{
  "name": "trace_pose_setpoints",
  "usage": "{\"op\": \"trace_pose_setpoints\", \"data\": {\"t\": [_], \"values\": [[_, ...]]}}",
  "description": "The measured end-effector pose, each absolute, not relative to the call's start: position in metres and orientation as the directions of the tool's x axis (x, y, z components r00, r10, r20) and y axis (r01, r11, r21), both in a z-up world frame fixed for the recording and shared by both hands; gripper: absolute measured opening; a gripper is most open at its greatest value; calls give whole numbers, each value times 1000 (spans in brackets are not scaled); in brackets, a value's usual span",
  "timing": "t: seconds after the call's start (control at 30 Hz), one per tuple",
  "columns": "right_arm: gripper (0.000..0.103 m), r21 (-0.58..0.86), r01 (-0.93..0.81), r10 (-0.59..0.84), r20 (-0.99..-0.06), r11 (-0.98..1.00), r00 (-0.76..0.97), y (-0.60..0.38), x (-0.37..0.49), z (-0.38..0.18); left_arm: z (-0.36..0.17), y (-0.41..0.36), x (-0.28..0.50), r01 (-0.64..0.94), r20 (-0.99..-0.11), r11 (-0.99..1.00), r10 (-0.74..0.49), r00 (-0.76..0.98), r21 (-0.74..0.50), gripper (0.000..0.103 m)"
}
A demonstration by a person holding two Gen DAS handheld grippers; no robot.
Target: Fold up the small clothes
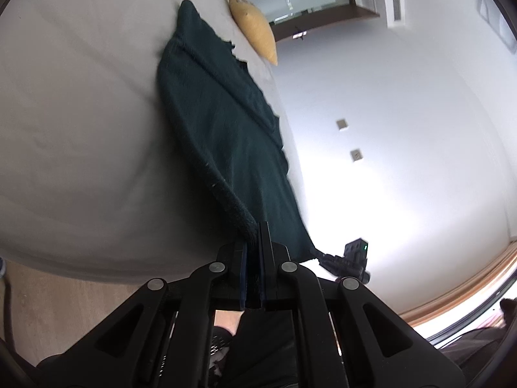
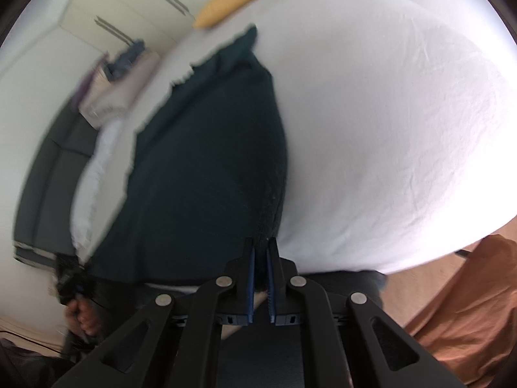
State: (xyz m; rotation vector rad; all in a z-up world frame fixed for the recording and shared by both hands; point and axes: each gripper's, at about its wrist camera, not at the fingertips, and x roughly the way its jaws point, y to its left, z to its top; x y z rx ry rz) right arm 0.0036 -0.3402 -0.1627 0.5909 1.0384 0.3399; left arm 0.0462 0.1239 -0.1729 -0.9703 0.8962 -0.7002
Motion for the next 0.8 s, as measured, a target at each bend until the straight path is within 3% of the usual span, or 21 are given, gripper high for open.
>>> {"op": "trace_pose_setpoints", "data": {"t": [0.33,0.8], "values": [[7,748,-43,600,-495,662,629,-348,26,-119,-139,152,62,130,-204,320,-818,537,-939,4],[7,789,-12,583,-443,614,681,-327,130,-91,-109,163,150,127,-156,281,-795,587,-951,4]]}}
